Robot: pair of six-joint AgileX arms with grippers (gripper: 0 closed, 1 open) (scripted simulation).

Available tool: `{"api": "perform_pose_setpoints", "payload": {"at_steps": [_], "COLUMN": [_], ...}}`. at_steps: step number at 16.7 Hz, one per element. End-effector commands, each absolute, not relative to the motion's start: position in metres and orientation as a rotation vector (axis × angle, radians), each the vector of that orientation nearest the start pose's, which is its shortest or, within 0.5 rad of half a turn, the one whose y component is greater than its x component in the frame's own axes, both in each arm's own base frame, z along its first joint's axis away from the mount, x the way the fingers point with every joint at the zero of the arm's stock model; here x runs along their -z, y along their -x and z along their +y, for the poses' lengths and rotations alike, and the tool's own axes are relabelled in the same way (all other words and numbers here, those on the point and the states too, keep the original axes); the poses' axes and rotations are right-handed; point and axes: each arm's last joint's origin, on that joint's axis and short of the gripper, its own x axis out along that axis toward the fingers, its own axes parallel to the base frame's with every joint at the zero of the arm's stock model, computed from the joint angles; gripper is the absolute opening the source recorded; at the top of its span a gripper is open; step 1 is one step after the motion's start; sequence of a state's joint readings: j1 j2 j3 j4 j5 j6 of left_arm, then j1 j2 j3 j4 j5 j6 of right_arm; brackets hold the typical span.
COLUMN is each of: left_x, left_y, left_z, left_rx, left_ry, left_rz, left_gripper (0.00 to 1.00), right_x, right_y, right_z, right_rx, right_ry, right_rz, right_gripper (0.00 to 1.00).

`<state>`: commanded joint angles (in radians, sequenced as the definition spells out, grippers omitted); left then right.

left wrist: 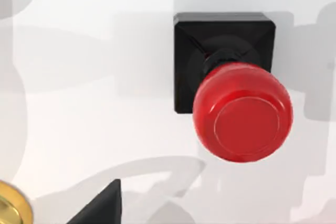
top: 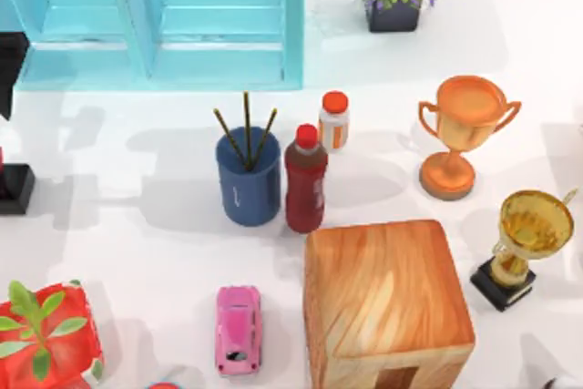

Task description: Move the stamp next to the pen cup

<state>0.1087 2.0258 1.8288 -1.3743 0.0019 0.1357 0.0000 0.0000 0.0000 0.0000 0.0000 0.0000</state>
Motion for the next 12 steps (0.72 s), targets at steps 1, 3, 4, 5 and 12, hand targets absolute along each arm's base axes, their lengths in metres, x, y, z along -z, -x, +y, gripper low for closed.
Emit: {"api": "perform_pose_setpoints", "payload": {"at_steps": [1, 3, 4, 5, 12], "left_x": [-0.249, -0.248, -0.244, -0.237, -0.157], "left_y": [-0.391, -0.391, -0.391, -0.392, -0.392], "left_z": [0.047, 0.045, 0.046, 0.046, 0.047], "left_rx": [0.016, 0.019, 0.017, 0.017, 0.015], "left_ry": [-0.015, -0.019, -0.017, -0.015, -0.016], "left_rz": [1.571, 1.57, 1.572, 1.575, 1.566], "left_gripper": [1.0, 1.0, 1.0, 1.0, 1.0], "right_x": [-0.16, -0.16, -0.16, -0.16, -0.16], "right_y": [-0.106, -0.106, -0.106, -0.106, -0.106], "right_z": [-0.001, -0.001, -0.001, -0.001, -0.001], "right_rx": [0.0, 0.0, 0.0, 0.0, 0.0], "right_ry": [0.0, 0.0, 0.0, 0.0, 0.0], "right_rz": [0.0, 0.0, 0.0, 0.0, 0.0], "right_gripper": [1.0, 1.0, 1.0, 1.0, 1.0]}}
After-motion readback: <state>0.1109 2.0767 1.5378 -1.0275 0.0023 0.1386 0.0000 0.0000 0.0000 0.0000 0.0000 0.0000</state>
